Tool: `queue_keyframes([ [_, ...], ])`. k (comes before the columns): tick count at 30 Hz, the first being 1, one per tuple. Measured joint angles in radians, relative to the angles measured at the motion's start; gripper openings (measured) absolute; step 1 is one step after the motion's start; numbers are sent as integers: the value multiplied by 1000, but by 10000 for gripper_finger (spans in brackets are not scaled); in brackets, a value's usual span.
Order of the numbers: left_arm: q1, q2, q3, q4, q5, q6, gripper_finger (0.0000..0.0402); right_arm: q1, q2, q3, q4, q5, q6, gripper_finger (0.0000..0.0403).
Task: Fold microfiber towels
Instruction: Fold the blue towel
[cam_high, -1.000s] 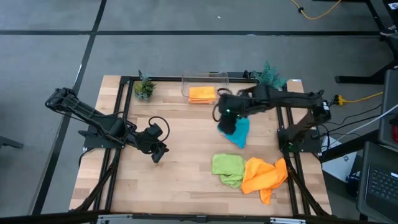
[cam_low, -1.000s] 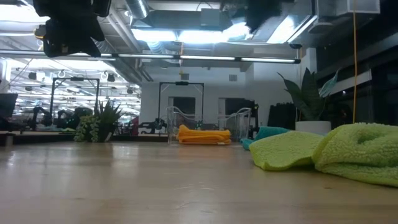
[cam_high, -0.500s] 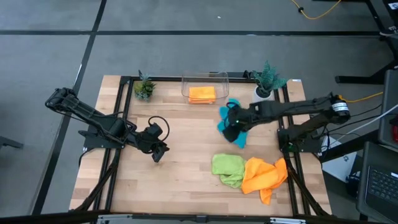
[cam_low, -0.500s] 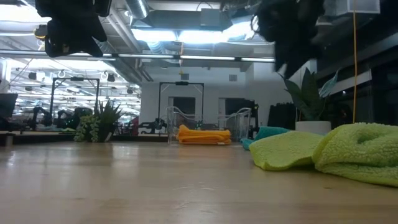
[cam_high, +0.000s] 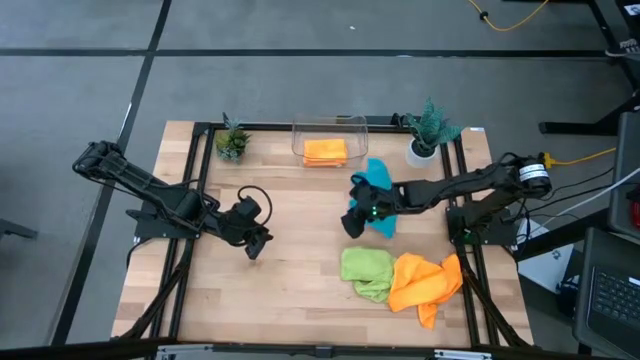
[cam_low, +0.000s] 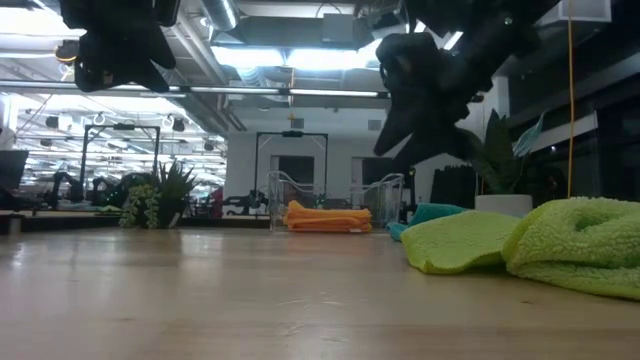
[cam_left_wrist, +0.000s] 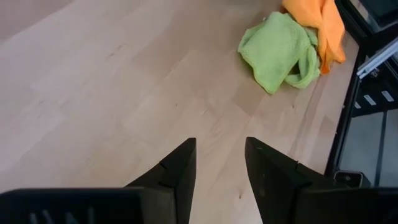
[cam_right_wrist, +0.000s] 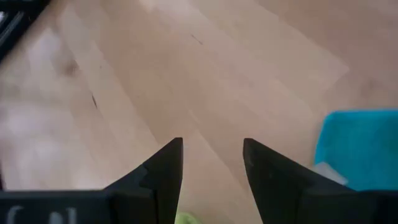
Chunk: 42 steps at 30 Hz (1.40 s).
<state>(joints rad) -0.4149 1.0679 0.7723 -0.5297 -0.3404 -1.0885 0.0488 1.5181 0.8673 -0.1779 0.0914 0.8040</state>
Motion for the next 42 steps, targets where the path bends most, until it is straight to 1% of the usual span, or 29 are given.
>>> queue_keyframes([
  [3,0,0,0,0,-22,0,131,10,0,1,1,59,-55,171],
  [7,0,0,0,0,-41,0,131,15,0,1,-43,218,-77,171],
  [9,0,0,0,1,-42,0,131,14,0,1,-50,263,-77,171],
  [31,0,0,0,1,-56,-1,131,14,0,1,-51,282,-46,171],
  [34,0,0,0,1,-70,-2,131,14,2,1,-56,282,-1,171],
  [38,0,0,0,1,-71,-2,131,13,40,3,-99,283,77,171],
  [42,0,0,0,7,-72,-2,131,12,98,2,-59,229,84,174],
])
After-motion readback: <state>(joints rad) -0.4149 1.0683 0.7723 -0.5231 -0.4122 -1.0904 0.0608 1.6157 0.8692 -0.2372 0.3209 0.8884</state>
